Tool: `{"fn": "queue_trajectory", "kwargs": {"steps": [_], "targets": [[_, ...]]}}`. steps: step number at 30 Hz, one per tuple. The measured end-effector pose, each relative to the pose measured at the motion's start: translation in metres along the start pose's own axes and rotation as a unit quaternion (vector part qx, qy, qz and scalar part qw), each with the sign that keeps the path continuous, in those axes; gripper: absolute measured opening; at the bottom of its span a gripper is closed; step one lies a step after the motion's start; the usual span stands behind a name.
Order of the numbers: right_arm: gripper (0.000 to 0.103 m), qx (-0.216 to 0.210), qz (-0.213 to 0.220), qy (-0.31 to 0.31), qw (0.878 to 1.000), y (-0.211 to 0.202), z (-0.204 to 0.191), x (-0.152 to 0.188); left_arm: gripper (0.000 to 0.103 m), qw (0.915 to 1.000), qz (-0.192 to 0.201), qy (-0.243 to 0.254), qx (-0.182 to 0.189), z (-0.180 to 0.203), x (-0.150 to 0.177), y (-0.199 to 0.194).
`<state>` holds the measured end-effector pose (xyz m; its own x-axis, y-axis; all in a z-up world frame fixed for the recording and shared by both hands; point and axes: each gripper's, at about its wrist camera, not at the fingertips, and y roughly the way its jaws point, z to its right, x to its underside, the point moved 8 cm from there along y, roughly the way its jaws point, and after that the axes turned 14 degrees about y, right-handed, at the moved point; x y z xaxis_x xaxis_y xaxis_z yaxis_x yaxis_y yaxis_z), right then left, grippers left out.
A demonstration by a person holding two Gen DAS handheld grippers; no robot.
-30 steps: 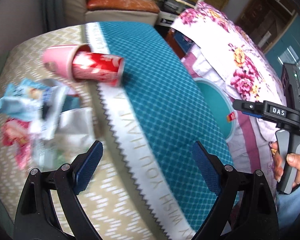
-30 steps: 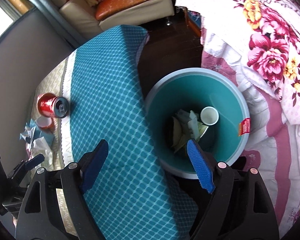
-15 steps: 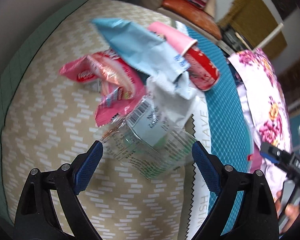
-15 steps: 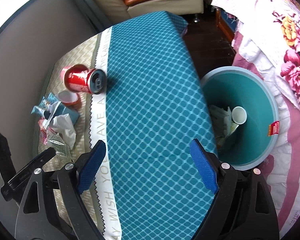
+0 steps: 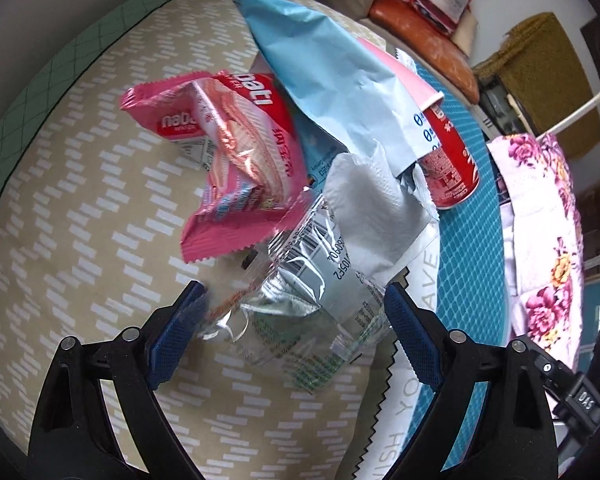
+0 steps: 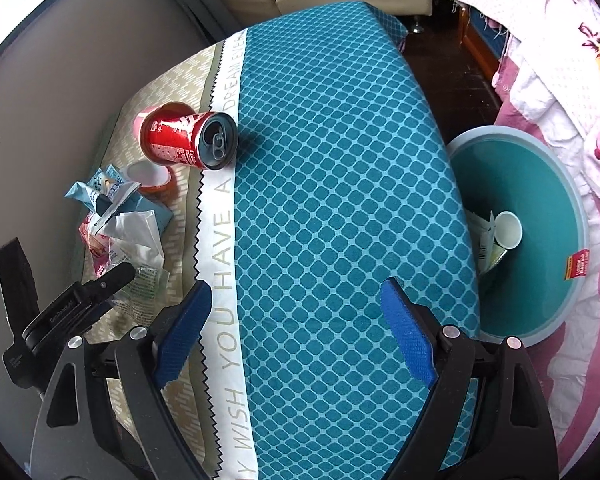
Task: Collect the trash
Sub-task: 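Move both grippers back to the trash on the bed, then grasp the clear plastic bag with the left gripper while the right grasps the white tissue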
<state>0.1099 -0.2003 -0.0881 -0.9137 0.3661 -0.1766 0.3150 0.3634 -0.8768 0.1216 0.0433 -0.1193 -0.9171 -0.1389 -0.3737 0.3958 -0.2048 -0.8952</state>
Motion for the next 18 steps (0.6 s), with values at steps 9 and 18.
{"fn": "queue_trajectory", "kwargs": {"steps": [9, 18], "targets": [[0.082, -0.001, -0.003, -0.012, 1.0, 0.002, -0.012, 0.003, 0.062, 0.9969, -0.007, 0.077, 0.009, 0.003, 0.012, -0.003], [0.082, -0.004, -0.018, -0.058, 0.998, 0.013, -0.058, 0.013, 0.058, 0.9922, 0.006, 0.122, 0.026, -0.02, 0.021, -0.035]]}}
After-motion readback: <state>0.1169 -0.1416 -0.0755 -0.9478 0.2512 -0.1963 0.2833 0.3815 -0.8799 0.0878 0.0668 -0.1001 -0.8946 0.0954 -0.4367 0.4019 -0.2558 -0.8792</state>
